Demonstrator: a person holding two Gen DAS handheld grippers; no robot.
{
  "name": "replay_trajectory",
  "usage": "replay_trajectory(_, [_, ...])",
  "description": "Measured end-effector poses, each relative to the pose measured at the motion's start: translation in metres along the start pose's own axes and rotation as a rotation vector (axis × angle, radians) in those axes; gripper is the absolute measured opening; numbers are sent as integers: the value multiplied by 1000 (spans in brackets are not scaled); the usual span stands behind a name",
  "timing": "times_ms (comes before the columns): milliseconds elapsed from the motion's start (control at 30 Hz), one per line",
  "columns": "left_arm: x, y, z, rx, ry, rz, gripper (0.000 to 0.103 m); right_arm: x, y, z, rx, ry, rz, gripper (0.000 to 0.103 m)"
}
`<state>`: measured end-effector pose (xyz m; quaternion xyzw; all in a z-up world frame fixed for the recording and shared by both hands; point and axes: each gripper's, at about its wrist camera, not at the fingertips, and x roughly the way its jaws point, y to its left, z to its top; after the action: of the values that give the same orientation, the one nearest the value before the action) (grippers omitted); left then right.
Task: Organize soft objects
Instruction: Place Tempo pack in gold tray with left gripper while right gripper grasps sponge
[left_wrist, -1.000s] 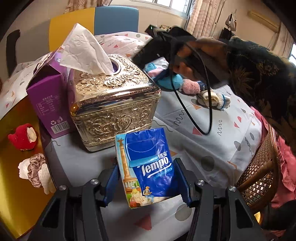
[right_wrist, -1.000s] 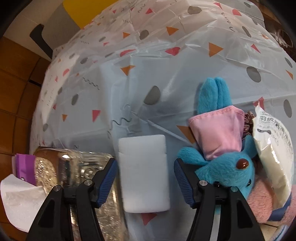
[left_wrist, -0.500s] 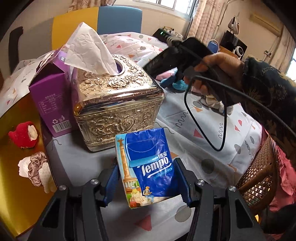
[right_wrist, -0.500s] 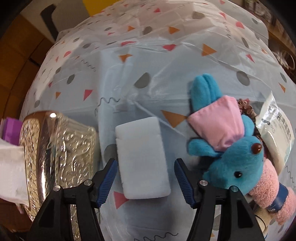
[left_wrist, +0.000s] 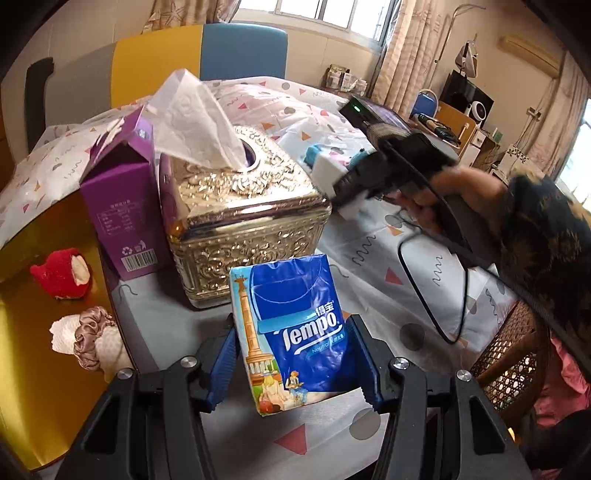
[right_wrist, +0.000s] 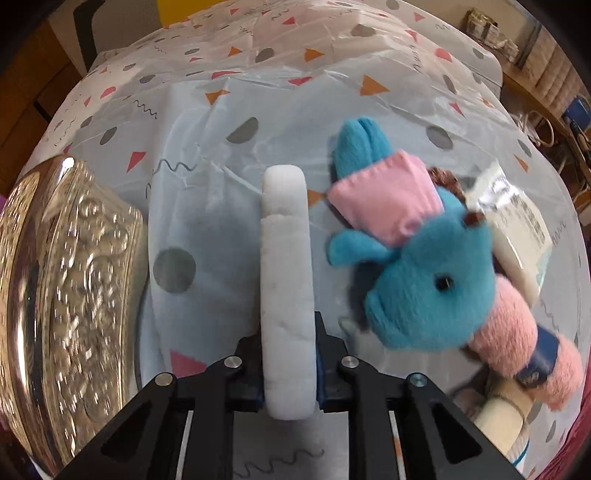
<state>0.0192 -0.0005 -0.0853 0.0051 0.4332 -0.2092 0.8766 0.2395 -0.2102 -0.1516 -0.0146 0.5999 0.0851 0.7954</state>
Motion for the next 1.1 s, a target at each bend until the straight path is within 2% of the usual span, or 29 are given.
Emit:
replay_trajectory(200, [-17,-3,14,1,-48,-18,58,-14,-17,-38,28,-17,34,17])
replay_trajectory(333, [-24,-11,30,19,-81,-26,58,-18,-27,-50,59,-43,61,17])
replay_trajectory(500, [-34,-25,63,69,-143,-20,58,-21,-37,-55,69,-54,67,17])
replay_trajectory(600, [-40,-19,91,43,-192,-12,58,-19,-40,-56,51,-60,51,17])
replay_trajectory(700, [-51,11,120,-40,-256,42,58,-20,-35,-60,21,-68,24,17])
replay_trajectory(833, [-62,73,132,-190,-289,152,58,-20,-26,-63,9,-63,4,17])
replay_trajectory(967, [-68,140,107,-354,-274,257,58,-25,-24,-62,-1,-65,-6,17])
replay_trajectory(1100, [-67,184,64,-457,-230,356,58,-24,-17,-61,-5,-66,-12,17])
